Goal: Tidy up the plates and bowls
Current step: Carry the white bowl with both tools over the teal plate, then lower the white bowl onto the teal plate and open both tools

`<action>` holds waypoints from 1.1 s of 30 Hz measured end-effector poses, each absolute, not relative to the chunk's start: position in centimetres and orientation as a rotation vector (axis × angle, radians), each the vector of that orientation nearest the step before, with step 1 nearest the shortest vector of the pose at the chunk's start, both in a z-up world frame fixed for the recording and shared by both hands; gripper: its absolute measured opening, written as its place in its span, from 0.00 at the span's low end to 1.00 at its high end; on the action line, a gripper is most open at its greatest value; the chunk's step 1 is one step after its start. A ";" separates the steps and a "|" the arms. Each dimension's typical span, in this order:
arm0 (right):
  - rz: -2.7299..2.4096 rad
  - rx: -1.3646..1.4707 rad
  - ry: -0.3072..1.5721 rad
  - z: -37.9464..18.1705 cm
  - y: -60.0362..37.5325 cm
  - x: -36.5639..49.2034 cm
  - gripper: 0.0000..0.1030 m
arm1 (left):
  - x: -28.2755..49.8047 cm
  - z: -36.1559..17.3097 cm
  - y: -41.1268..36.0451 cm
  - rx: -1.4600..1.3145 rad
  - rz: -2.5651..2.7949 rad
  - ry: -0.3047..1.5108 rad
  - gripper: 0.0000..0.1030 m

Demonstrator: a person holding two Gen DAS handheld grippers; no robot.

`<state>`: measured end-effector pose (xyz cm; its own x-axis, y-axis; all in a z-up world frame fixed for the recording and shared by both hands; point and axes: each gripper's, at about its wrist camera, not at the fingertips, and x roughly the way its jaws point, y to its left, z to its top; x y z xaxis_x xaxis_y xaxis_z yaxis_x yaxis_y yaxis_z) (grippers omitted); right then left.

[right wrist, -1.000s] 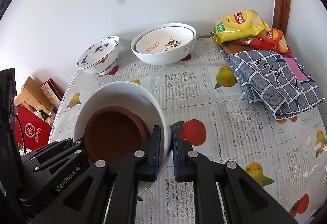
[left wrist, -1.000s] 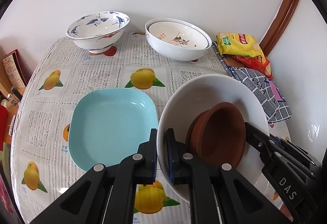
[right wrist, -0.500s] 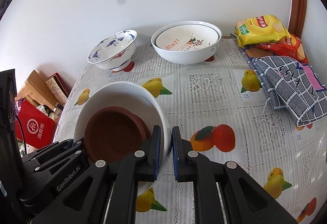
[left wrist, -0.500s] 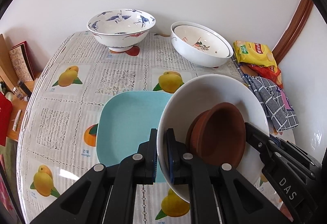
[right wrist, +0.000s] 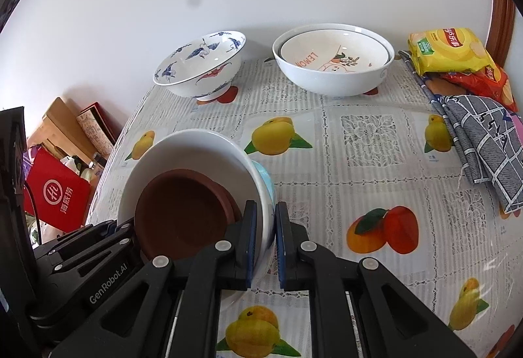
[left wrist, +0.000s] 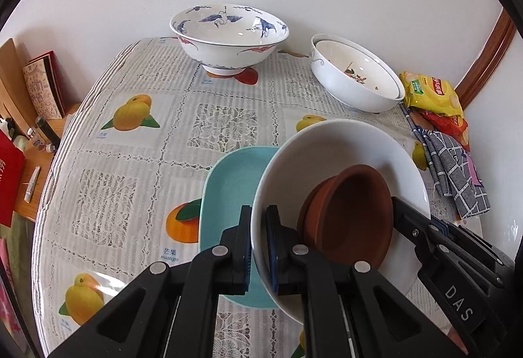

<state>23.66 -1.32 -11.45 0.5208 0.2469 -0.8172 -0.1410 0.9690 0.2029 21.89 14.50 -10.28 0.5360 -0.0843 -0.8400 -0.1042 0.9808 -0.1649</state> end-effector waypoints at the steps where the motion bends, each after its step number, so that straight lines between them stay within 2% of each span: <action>1: 0.236 0.115 1.000 -11.6 -1.1 23.8 0.10 | 22.0 -10.5 14.7 -0.205 0.015 1.010 0.08; 22: 0.276 0.077 1.045 -14.7 1.5 26.0 0.11 | 23.2 -13.3 17.3 -0.248 0.036 1.040 0.10; 28: 0.304 0.061 1.041 -14.4 1.1 25.9 0.13 | 22.9 -13.4 17.0 -0.223 0.022 1.042 0.14; 33: 0.292 0.025 1.022 -13.8 0.9 25.2 0.20 | 22.3 -13.3 16.9 -0.236 0.019 1.054 0.16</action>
<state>25.18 0.88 -13.78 0.4864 0.2519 -0.8366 -0.2289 0.9608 0.1562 22.25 16.91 -13.34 0.4967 -0.0973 -0.8624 -0.1281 0.9746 -0.1838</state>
